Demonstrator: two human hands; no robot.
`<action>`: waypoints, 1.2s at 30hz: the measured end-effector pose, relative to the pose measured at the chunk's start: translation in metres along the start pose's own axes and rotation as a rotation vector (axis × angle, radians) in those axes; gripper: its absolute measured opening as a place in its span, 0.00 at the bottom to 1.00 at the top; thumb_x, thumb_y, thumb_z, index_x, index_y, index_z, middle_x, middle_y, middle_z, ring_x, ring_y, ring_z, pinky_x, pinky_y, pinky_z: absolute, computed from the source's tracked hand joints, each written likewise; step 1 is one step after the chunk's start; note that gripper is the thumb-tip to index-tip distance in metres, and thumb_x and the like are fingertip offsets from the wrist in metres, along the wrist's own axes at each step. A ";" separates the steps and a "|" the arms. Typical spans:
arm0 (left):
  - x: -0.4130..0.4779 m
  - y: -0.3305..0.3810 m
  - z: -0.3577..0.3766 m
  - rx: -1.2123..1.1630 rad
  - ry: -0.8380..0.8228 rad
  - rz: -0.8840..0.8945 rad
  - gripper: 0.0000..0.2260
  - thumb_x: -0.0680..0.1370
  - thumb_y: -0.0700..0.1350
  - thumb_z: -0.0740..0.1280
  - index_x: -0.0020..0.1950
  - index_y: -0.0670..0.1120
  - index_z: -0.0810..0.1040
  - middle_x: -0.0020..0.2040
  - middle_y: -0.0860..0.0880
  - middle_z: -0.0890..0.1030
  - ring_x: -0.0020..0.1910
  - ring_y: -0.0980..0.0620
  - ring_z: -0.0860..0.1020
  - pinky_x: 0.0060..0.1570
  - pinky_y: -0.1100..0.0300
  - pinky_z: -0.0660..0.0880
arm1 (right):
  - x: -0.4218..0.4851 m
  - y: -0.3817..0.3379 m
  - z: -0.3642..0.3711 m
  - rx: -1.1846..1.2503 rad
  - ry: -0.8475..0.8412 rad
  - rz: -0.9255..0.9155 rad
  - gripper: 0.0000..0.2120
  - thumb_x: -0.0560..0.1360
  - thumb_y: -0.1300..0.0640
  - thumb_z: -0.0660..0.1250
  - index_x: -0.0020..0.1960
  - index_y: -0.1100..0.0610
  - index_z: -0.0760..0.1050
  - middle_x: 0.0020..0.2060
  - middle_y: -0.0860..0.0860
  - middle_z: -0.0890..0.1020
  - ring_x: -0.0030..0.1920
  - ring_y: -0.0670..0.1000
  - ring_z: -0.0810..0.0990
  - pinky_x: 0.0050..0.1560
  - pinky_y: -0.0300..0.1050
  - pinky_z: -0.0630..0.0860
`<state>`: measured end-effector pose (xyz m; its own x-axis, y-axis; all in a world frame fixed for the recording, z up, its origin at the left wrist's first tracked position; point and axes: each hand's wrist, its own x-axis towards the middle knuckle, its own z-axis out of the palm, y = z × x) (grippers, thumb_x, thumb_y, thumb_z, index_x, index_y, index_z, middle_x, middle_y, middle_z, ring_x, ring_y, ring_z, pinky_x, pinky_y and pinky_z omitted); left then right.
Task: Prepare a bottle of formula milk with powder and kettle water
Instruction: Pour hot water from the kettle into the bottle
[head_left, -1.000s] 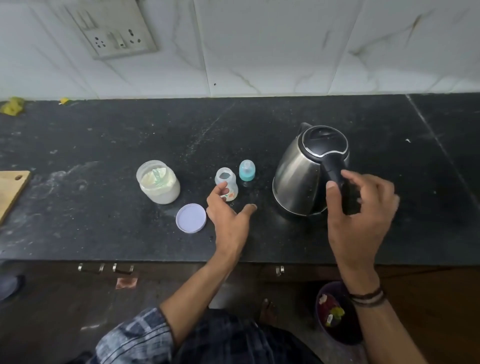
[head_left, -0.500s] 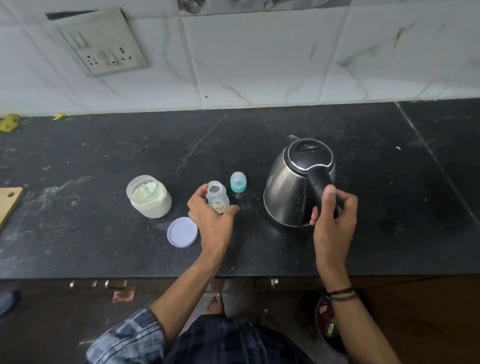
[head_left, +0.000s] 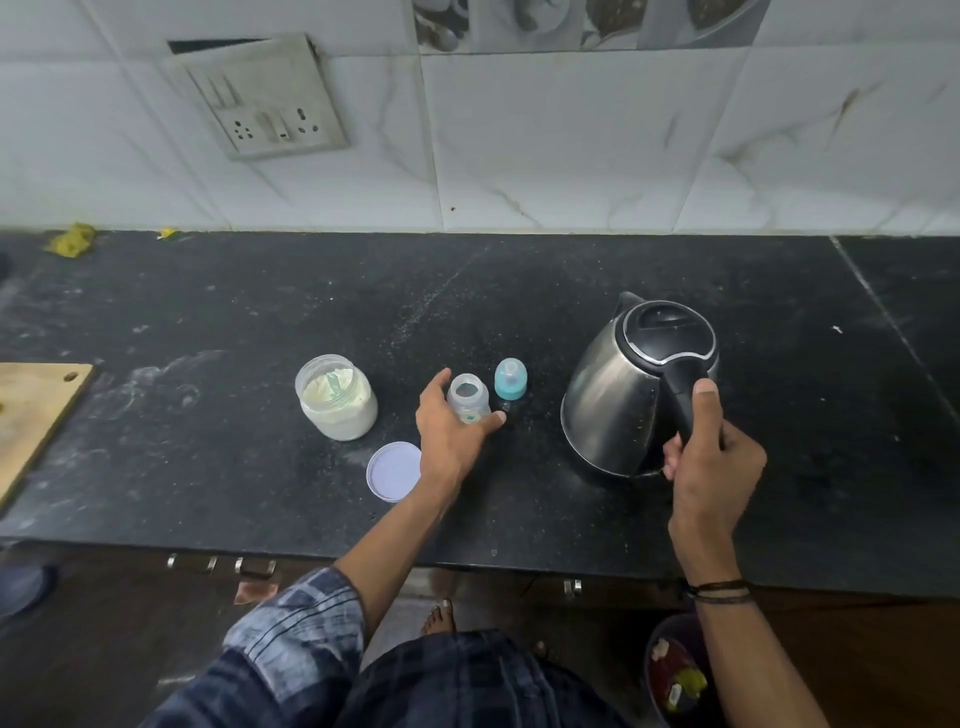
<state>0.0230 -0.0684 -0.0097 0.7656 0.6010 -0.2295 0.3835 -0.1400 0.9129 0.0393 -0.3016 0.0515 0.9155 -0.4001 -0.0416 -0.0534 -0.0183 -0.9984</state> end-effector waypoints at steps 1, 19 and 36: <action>0.002 -0.001 0.000 0.000 -0.008 0.000 0.40 0.69 0.42 0.83 0.76 0.48 0.69 0.71 0.50 0.74 0.70 0.49 0.74 0.72 0.47 0.72 | 0.001 0.000 -0.001 0.003 0.008 -0.002 0.36 0.74 0.31 0.69 0.29 0.62 0.62 0.24 0.56 0.64 0.27 0.56 0.65 0.22 0.41 0.63; 0.001 0.020 0.002 0.032 -0.088 0.136 0.30 0.70 0.42 0.81 0.70 0.53 0.78 0.65 0.55 0.82 0.64 0.52 0.79 0.69 0.49 0.75 | 0.043 -0.030 -0.026 -0.140 -0.256 -0.106 0.38 0.69 0.35 0.75 0.31 0.71 0.67 0.22 0.57 0.67 0.19 0.49 0.65 0.21 0.37 0.62; 0.010 0.030 -0.007 0.157 -0.130 0.199 0.42 0.69 0.40 0.82 0.80 0.52 0.69 0.69 0.43 0.79 0.69 0.45 0.77 0.73 0.45 0.71 | 0.082 -0.067 0.002 -0.371 -0.581 -0.165 0.36 0.67 0.33 0.75 0.29 0.66 0.72 0.19 0.54 0.68 0.18 0.51 0.62 0.21 0.37 0.59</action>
<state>0.0388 -0.0611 0.0175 0.8896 0.4454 -0.1015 0.2865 -0.3710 0.8833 0.1188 -0.3311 0.1146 0.9824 0.1866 -0.0079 0.0665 -0.3888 -0.9189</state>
